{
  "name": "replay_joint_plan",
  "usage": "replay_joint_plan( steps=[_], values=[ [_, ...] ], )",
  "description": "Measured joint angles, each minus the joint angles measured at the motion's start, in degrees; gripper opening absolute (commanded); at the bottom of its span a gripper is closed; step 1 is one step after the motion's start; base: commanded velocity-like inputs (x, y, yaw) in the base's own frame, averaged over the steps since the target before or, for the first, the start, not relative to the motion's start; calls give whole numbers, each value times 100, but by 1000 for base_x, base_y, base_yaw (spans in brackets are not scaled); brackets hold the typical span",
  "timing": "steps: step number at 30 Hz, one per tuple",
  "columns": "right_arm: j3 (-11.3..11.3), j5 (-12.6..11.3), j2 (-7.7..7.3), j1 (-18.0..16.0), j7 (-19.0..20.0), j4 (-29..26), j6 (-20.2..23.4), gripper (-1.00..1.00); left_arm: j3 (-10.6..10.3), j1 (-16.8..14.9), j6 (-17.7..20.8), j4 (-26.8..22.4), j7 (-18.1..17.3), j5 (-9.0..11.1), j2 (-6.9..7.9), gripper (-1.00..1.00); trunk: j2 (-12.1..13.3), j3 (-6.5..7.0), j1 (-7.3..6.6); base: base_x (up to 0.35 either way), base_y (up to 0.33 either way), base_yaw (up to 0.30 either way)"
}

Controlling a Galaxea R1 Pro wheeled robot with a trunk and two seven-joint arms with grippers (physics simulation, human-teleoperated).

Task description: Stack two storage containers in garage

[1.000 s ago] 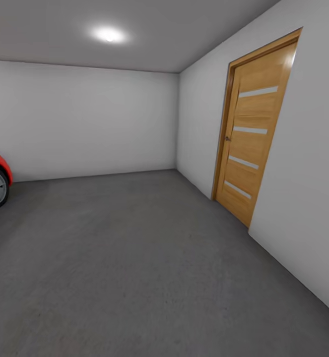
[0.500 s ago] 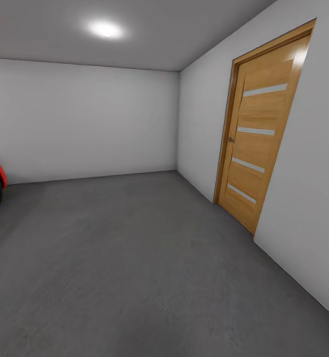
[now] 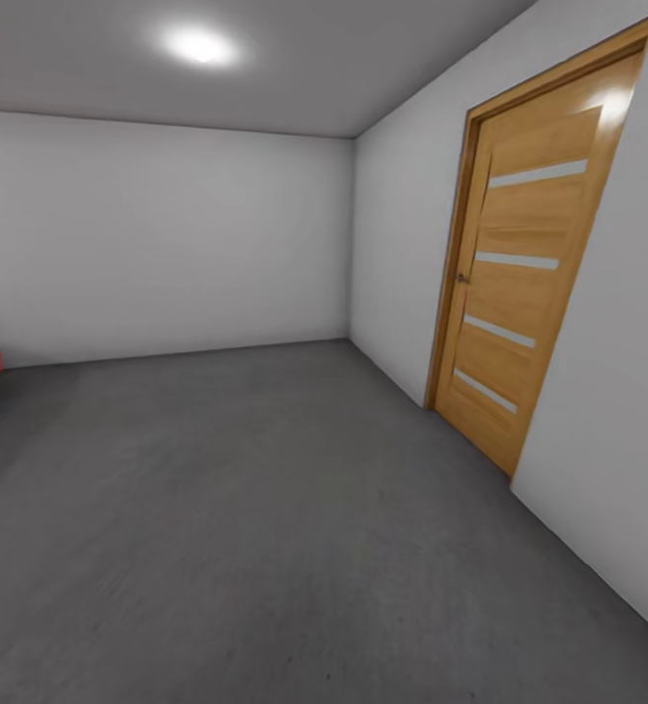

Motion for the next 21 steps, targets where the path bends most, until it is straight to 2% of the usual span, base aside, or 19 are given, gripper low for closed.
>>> replay_joint_plan(
  steps=[8, 16, 21],
  values=[
    [65, 62, 11, 0, 4, -2, -6, 100, 0, 0, -4, -6, 0, -4, 3, 100, 0, 0, 0, 331, 0, 0],
    [5, 44, 11, 0, -3, -2, -21, 100, 5, 0, -19, -4, 0, -4, -2, 100, 0, 0, 0, 331, 0, 0],
    [-10, 9, 12, 0, -4, -1, -22, 100, 7, 0, -18, -6, 6, -4, 1, 100, 0, 0, 0, 331, 0, -107]
  ],
)
